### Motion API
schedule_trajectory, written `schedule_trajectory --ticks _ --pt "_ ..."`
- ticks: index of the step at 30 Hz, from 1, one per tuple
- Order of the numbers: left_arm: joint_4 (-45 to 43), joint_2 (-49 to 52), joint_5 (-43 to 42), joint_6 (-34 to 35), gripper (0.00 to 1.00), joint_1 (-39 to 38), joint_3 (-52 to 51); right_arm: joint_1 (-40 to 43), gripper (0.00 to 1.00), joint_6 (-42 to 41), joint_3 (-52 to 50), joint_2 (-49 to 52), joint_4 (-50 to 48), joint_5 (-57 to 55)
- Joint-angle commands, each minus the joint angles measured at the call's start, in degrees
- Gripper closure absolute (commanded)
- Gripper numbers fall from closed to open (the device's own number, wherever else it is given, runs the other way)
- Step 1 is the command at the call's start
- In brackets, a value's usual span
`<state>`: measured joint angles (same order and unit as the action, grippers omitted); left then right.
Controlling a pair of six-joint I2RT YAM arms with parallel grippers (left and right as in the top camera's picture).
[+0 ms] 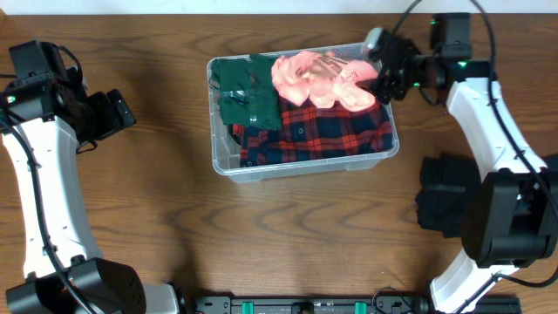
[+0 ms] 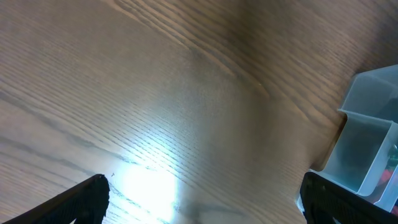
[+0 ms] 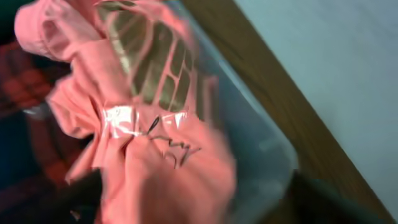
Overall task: Pack container
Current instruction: 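Carry the pink t-shirt with the right gripper into the bin and release, then move the right gripper to the black folded garment and grasp it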
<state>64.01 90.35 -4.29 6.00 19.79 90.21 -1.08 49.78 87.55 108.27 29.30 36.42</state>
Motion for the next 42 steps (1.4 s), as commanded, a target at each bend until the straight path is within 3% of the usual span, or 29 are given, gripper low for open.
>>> schedule_trajectory --ticks 1,5,11,17,25,30,36,42 --pt "-0.1 0.4 0.0 0.1 0.02 0.2 -0.8 1.6 0.01 -11.8 0.4 -0.2 -1.7 1.8" --pt "-0.2 0.4 0.0 0.1 0.02 0.2 -0.8 1.9 0.01 -24.8 0.7 -2.7 -3.2 6.5" --pt "-0.2 0.4 0.0 0.1 0.02 0.2 -0.8 1.9 0.01 -31.7 0.7 -6.4 -3.1 19.5" --pt "-0.2 0.4 0.0 0.1 0.02 0.2 -0.8 3.7 0.01 -38.2 0.7 -9.1 2.1 20.3" --pt "-0.3 0.4 0.0 0.1 0.02 0.2 -0.8 13.4 0.01 -39.3 0.7 -15.1 21.4 -0.5" --pt "-0.4 0.4 0.0 0.1 0.02 0.2 -0.8 18.2 0.01 -49.2 0.7 -19.9 33.9 -24.9" --pt "-0.4 0.4 0.0 0.1 0.02 0.2 -0.8 22.4 0.01 -50.1 -1.1 -20.5 46.1 -27.7" --pt "-0.4 0.4 0.0 0.1 0.02 0.2 -0.8 23.6 0.01 -53.4 -9.7 -20.5 43.7 -32.9"
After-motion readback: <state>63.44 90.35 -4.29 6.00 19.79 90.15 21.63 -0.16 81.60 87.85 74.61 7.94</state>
